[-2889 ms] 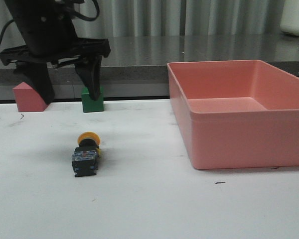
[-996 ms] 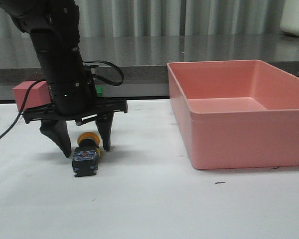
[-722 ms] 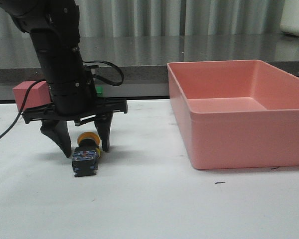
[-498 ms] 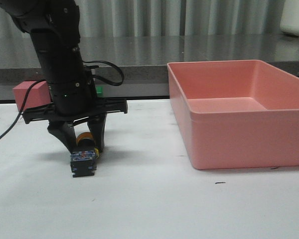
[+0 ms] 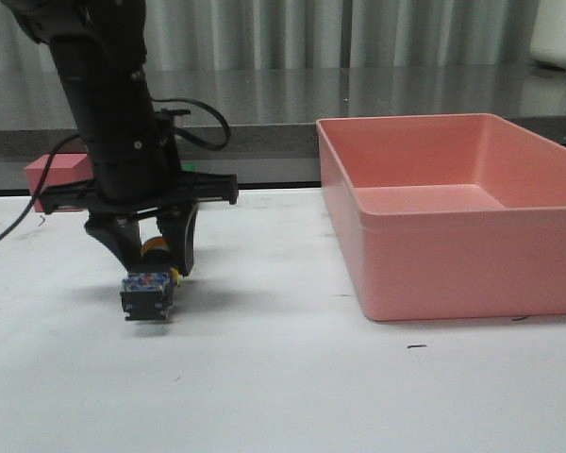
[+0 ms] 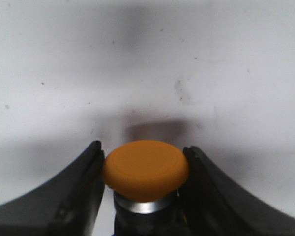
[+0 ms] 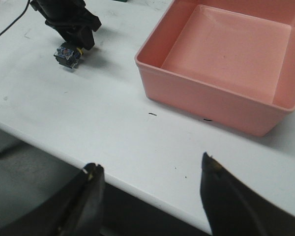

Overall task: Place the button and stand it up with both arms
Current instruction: 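Lift the button with the left gripper and swing it outward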

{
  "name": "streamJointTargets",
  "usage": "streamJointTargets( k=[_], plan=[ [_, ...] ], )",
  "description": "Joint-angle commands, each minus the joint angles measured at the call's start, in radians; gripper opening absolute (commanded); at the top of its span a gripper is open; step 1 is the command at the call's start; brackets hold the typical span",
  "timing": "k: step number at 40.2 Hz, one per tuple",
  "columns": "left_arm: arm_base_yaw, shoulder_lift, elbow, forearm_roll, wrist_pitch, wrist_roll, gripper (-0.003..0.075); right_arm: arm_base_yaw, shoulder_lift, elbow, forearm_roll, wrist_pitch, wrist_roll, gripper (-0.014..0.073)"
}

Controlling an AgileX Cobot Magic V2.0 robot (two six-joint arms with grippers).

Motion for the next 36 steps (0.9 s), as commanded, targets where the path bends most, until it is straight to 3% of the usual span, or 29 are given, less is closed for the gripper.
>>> streamJointTargets(
  k=[1, 8, 16, 28, 36],
  plan=[
    [0.0, -0.115, -0.029, 0.041, -0.012, 0.014, 0.0207, -0.006, 0.009, -0.022, 0.011, -0.063, -0.001, 0.0456],
    [0.008, -0.224, -0.003, 0.06, -0.051, 0.086, 0.0207, -0.006, 0.009, -0.022, 0.011, -0.063, -0.001, 0.0456],
    [0.055, -0.369, 0.169, 0.052, -0.194, 0.185, 0.0207, -0.006, 0.009, -0.022, 0.011, -0.063, -0.001, 0.0456],
    [0.111, -0.578, 0.446, -0.176, -0.556, 0.533, 0.0207, -0.006, 0.009, -0.022, 0.011, -0.063, -0.001, 0.0456],
    [0.109, -0.674, 0.6, -0.178, -0.788, 0.556, 0.0207, -0.006, 0.009, -0.022, 0.011, -0.063, -0.001, 0.0456]
  ],
)
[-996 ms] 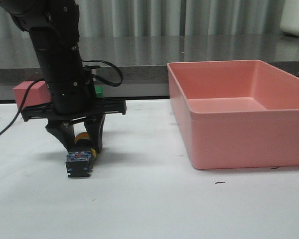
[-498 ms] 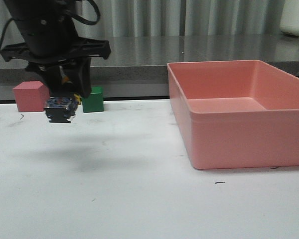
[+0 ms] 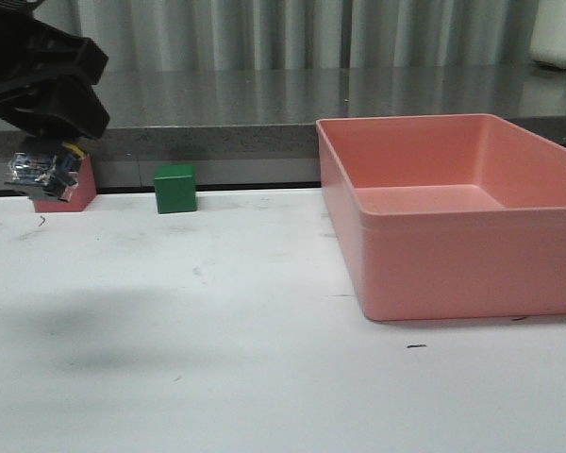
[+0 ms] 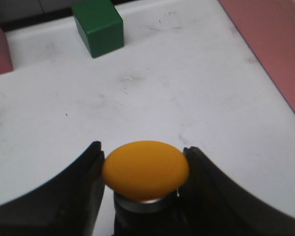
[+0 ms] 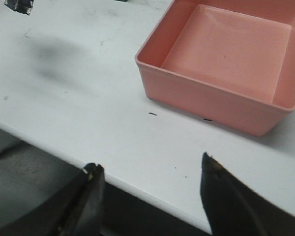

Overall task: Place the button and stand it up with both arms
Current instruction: 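Lift the button with the left gripper and swing it outward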

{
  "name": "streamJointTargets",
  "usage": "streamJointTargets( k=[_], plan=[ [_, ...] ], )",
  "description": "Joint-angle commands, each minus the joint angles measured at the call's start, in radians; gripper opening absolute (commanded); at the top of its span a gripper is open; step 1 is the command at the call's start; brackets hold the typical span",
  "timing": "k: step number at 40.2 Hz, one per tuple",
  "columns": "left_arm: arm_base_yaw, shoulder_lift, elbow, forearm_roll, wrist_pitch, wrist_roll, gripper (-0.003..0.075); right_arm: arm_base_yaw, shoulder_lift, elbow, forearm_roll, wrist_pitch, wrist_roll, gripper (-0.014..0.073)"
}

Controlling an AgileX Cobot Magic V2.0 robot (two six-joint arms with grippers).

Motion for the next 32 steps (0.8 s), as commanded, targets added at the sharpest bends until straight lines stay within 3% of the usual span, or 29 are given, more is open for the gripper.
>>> streamJointTargets(
  k=[1, 13, 25, 32],
  plan=[
    [0.0, -0.072, 0.042, -0.017, -0.203, 0.01, 0.0207, -0.006, 0.009, -0.022, 0.011, -0.063, -0.001, 0.0456],
    [-0.051, -0.118, 0.256, -0.02, -0.561, 0.01, 0.0207, -0.006, 0.009, -0.022, 0.011, -0.063, -0.001, 0.0456],
    [-0.157, -0.118, 0.422, -0.018, -1.015, 0.008, 0.0207, -0.006, 0.009, -0.022, 0.011, -0.063, -0.001, 0.0456],
    [-0.159, -0.086, 0.443, -0.018, -1.127, 0.008, 0.0207, -0.006, 0.009, -0.022, 0.011, -0.063, -0.001, 0.0456]
  ],
)
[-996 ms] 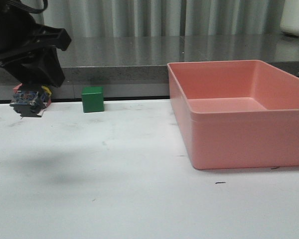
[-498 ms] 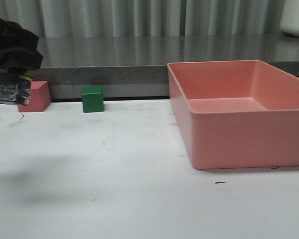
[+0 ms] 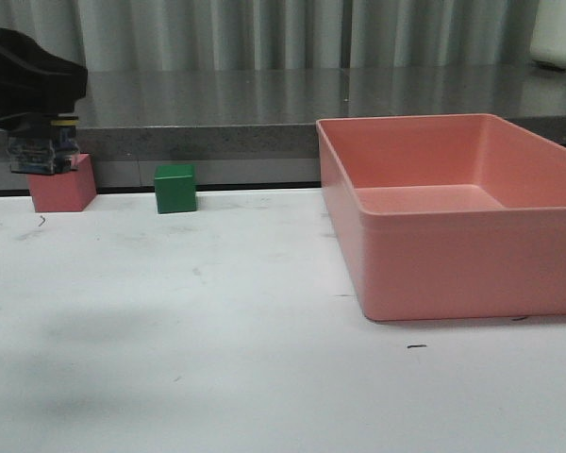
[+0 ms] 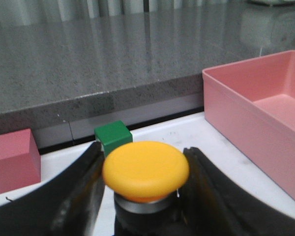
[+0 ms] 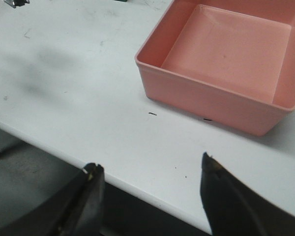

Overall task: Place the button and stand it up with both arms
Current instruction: 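Lift the button with the left gripper and swing it outward, then lower the button upright onto the table and release with left gripper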

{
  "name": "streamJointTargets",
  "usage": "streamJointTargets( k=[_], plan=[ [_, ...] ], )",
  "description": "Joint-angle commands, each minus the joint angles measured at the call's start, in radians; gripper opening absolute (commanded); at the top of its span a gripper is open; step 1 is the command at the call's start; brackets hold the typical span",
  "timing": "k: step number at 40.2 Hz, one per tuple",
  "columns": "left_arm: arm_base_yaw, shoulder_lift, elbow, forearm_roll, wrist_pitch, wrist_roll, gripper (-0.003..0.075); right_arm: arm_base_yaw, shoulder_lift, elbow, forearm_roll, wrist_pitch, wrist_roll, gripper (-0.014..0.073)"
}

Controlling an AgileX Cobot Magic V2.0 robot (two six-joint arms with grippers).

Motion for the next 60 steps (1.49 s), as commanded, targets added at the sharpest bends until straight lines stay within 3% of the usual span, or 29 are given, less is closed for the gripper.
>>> streamJointTargets(
  k=[1, 7, 15, 23, 36, 60],
  plan=[
    [-0.01, 0.003, -0.019, -0.004, -0.155, -0.003, 0.0207, -0.006, 0.009, -0.022, 0.011, -0.063, -0.001, 0.0456],
    [-0.01, 0.056, -0.009, 0.011, -0.227, -0.029, 0.0207, -0.006, 0.009, -0.022, 0.011, -0.063, -0.001, 0.0456],
    [-0.01, 0.17, 0.06, 0.047, -0.501, -0.092, 0.0207, -0.006, 0.009, -0.022, 0.011, -0.063, -0.001, 0.0456],
    [-0.01, 0.314, 0.065, 0.059, -0.648, -0.138, 0.0207, -0.006, 0.009, -0.022, 0.011, -0.063, -0.001, 0.0456],
    [-0.01, 0.481, 0.012, 0.063, -0.648, -0.138, 0.0207, -0.006, 0.009, -0.022, 0.011, -0.063, -0.001, 0.0456],
    [-0.01, 0.557, -0.055, 0.067, -0.648, -0.14, 0.0208, -0.006, 0.009, -0.022, 0.011, -0.063, -0.001, 0.0456]
  ],
)
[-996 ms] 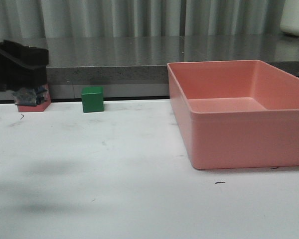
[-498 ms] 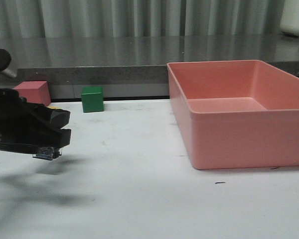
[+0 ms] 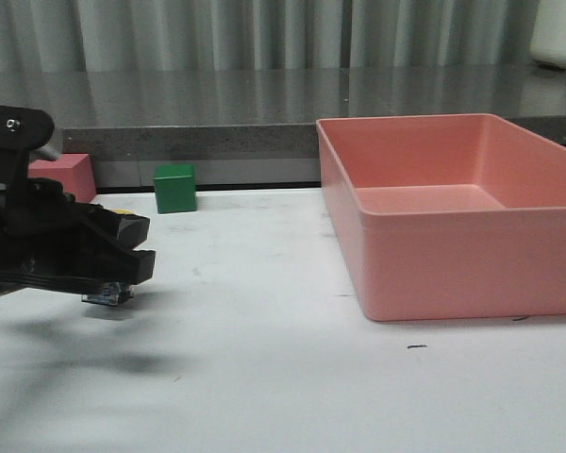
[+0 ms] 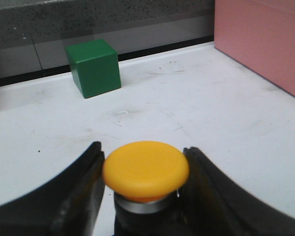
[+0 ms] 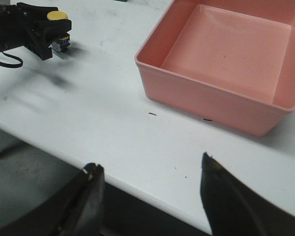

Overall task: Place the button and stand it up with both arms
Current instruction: 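Lower the button upright onto the table and release with left gripper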

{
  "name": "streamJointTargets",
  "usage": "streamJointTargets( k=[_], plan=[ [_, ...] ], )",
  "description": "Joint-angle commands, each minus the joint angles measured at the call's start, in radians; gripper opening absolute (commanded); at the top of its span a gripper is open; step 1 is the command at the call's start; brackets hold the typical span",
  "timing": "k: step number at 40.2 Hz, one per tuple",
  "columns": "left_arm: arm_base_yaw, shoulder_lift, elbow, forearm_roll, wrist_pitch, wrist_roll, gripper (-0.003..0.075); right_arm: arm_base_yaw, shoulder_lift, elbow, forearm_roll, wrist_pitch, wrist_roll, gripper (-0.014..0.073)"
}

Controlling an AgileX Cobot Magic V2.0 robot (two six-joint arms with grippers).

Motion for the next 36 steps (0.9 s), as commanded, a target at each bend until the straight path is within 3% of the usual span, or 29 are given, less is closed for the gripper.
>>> streamJointTargets(
  k=[1, 13, 27, 36],
  plan=[
    [-0.01, -0.039, -0.015, -0.001, -0.234, -0.011, 0.0209, -0.006, 0.009, -0.022, 0.011, -0.063, -0.001, 0.0456],
    [-0.01, -0.039, 0.03, -0.001, -0.234, -0.011, 0.0223, -0.006, 0.009, -0.022, 0.011, -0.063, -0.001, 0.0456],
    [-0.01, -0.039, 0.036, 0.002, -0.234, -0.011, 0.0443, -0.006, 0.009, -0.022, 0.011, -0.063, -0.001, 0.0456],
    [-0.01, -0.041, 0.045, 0.002, -0.234, -0.011, 0.0477, -0.006, 0.009, -0.022, 0.011, -0.063, -0.001, 0.0456]
  ],
)
